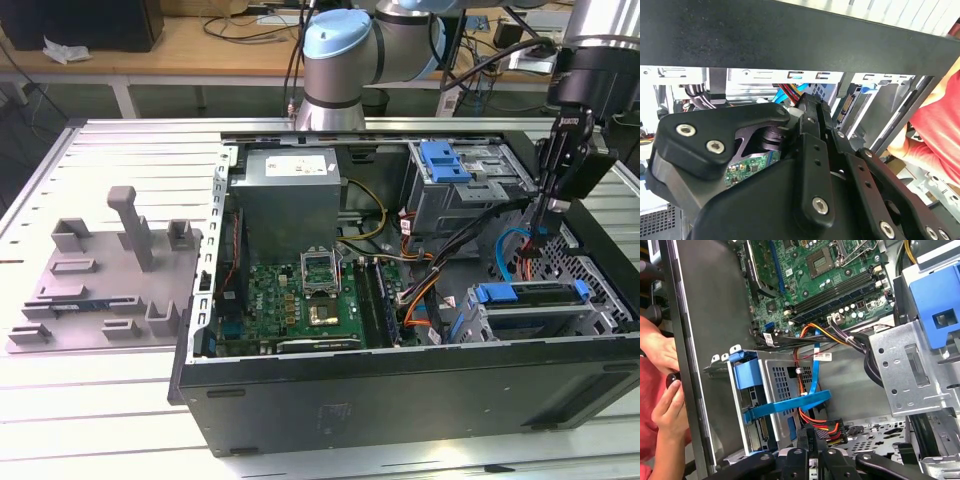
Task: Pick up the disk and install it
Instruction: 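Insert the first disk wire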
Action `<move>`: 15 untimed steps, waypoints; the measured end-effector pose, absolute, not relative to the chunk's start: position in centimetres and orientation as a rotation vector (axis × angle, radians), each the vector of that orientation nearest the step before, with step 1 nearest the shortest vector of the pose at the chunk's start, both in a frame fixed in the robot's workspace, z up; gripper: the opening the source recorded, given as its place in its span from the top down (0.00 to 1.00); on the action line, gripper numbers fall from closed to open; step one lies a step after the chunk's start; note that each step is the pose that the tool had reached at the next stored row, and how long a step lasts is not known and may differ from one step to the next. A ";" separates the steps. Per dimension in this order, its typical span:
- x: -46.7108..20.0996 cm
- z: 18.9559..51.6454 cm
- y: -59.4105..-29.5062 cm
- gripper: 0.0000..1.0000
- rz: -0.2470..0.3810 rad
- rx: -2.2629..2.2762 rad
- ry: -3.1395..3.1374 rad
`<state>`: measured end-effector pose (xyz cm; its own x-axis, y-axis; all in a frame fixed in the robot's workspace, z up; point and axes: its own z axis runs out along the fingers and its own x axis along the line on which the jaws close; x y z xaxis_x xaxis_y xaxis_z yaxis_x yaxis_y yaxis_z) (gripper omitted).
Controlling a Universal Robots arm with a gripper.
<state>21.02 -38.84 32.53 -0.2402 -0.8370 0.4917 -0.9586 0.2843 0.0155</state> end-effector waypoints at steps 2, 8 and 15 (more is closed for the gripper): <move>20.9 32.5 -39.6 0.83 0.405 1.615 -2.154; 20.1 33.5 -40.7 0.83 0.387 1.627 -2.169; 19.6 34.3 -42.2 0.83 0.380 1.634 -2.179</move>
<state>19.64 -42.19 34.26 -0.2445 -0.8532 0.4606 -0.9588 0.2835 0.0161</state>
